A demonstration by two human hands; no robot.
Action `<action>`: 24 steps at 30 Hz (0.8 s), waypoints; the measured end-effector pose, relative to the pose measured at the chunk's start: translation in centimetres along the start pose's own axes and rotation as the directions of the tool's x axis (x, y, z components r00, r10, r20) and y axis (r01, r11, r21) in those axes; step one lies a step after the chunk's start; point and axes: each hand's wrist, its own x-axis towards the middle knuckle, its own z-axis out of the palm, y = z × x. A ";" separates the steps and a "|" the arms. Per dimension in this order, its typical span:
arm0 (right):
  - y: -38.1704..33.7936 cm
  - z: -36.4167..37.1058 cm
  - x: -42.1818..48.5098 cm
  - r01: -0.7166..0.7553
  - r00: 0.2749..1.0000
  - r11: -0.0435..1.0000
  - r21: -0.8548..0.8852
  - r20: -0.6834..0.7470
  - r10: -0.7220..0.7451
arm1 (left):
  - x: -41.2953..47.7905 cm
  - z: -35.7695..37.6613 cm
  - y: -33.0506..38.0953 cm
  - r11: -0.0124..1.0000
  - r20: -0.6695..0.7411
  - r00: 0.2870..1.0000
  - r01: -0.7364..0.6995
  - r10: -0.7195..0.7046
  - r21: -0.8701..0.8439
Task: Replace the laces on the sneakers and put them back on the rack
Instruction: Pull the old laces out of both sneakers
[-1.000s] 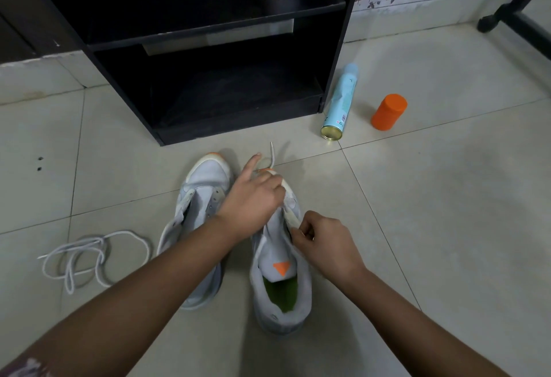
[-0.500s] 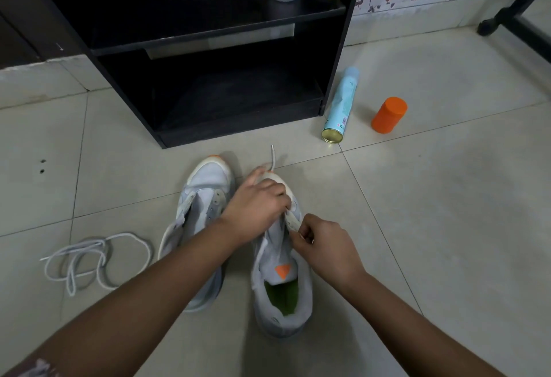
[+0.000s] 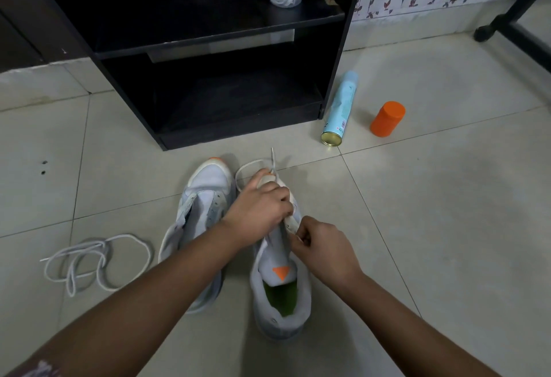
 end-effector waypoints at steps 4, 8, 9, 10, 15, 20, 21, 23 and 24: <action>0.3 -0.1 0.0 -0.016 1.000 0.999 0.031 0.002 0.016 | 0.6 -0.8 -0.5 0.986 -0.010 0.989 0.148 -0.148 0.075; 0.4 0.0 -0.1 -0.020 1.000 0.999 0.031 0.004 0.020 | 0.4 -2.2 -2.2 0.864 -0.204 0.846 0.447 -0.492 -0.229; 0.4 -0.1 -0.1 -0.023 1.000 0.999 0.030 0.012 0.022 | 0.0 -2.5 -2.3 0.846 -0.233 0.822 0.458 -0.519 -0.273; 0.4 -0.2 -0.1 -0.028 0.999 0.999 0.032 0.027 0.027 | -0.4 -2.7 -2.1 0.839 -0.246 0.813 0.455 -0.528 -0.299; -0.4 -0.6 2.0 -0.007 0.998 0.987 0.163 -0.055 0.016 | -4.5 -2.5 0.5 0.691 0.026 0.797 0.538 -0.603 -0.483; -2.2 0.8 6.0 0.043 0.998 0.986 0.162 0.042 -0.051 | -5.3 -1.9 1.6 0.771 0.203 0.848 0.530 -0.490 -0.353; -2.3 1.1 6.5 0.050 0.998 0.985 0.164 0.037 -0.056 | -5.3 -1.9 1.6 0.777 0.200 0.847 0.531 -0.492 -0.339; -2.8 1.2 6.7 0.008 0.999 0.965 0.262 0.045 -0.020 | -5.3 -1.9 1.7 0.785 0.165 0.856 0.515 -0.490 -0.344; -3.1 0.8 6.6 -0.079 0.995 0.913 0.400 0.087 0.048 | -5.4 -1.8 1.8 0.801 0.157 0.867 0.496 -0.472 -0.335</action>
